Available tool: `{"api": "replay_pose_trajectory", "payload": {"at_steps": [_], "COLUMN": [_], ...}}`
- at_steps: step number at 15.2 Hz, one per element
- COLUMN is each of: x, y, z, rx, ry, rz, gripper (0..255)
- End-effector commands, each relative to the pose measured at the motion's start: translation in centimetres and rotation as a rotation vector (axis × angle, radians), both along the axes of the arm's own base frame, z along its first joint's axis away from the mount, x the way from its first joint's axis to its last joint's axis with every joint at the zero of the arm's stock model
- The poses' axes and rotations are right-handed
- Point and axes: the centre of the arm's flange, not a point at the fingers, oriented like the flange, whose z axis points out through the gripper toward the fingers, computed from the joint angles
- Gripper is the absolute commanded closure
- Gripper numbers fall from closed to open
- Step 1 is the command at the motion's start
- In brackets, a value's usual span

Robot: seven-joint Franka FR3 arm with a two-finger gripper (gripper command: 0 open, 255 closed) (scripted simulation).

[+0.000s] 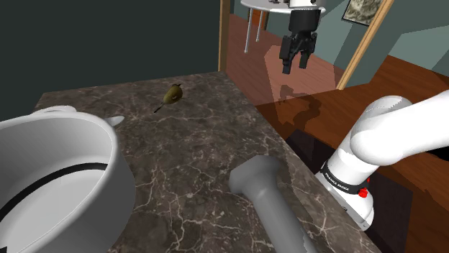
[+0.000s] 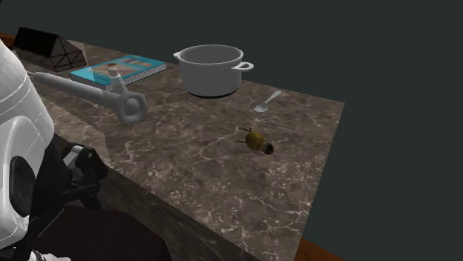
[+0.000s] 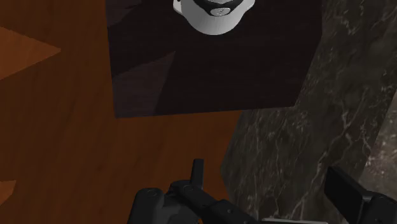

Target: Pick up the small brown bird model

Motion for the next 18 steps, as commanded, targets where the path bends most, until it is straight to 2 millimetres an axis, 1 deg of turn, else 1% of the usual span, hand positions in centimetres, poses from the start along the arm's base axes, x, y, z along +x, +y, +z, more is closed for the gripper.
{"api": "replay_pose_trajectory", "payload": {"at_steps": [1,9,18], "x": [0.0,4.3,10.7], "y": [0.0,8.6,17.4], "z": [0.0,-1.3,-2.3], "rx": [0.0,0.028,0.059], "ry": [0.0,-0.011,-0.024], "rz": [0.0,-0.145,-0.309], "gripper": [0,0,0]}}
